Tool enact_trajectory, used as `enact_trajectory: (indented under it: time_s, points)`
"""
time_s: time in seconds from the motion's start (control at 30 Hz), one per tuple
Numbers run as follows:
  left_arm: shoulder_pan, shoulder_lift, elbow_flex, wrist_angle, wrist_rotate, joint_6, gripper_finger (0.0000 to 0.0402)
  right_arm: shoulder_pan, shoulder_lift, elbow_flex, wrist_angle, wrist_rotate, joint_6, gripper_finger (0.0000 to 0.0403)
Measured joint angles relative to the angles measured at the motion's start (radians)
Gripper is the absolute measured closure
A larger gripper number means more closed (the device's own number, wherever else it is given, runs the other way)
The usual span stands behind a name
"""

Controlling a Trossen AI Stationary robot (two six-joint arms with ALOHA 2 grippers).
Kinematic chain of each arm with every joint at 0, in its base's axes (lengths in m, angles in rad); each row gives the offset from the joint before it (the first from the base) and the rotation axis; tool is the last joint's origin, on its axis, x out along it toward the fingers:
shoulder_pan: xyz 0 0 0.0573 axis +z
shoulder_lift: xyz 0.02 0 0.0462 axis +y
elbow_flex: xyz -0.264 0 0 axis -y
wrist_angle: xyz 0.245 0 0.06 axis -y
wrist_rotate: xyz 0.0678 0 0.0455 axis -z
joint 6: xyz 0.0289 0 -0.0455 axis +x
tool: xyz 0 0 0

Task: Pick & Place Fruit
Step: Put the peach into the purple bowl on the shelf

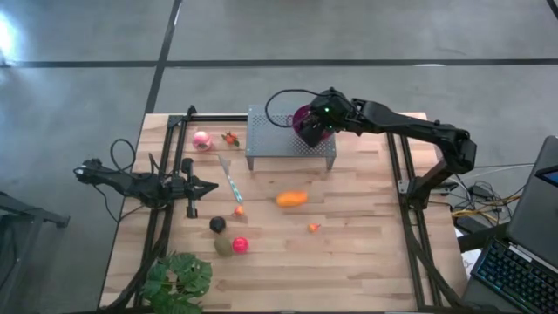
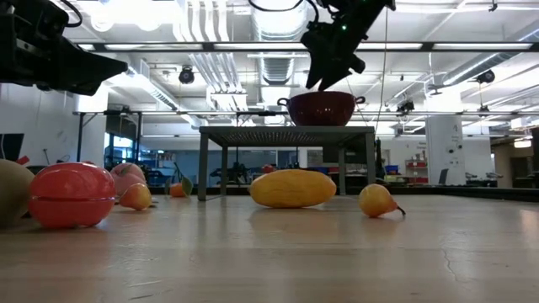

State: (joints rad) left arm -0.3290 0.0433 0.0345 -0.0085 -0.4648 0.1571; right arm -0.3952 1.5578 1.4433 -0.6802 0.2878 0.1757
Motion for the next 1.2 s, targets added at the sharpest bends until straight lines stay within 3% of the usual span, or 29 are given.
enact_trajectory:
  time_s: [0.47, 0.83, 1.2]
  points:
    - [0.000, 0.000, 0.000, 0.000, 0.000, 0.000, 0.0390, 0.028, -0.103, 0.000, -0.061, -0.005, -0.001, 0.0218]
    - [0.000, 0.000, 0.000, 0.000, 0.000, 0.000, 0.0390, 0.176, -0.256, -0.007, -0.202, -0.003, 0.026, 0.0281]
    - [0.000, 0.000, 0.000, 0.000, 0.000, 0.000, 0.0390, 0.362, -0.520, -0.306, -0.230, 0.095, 0.182, 0.0349]
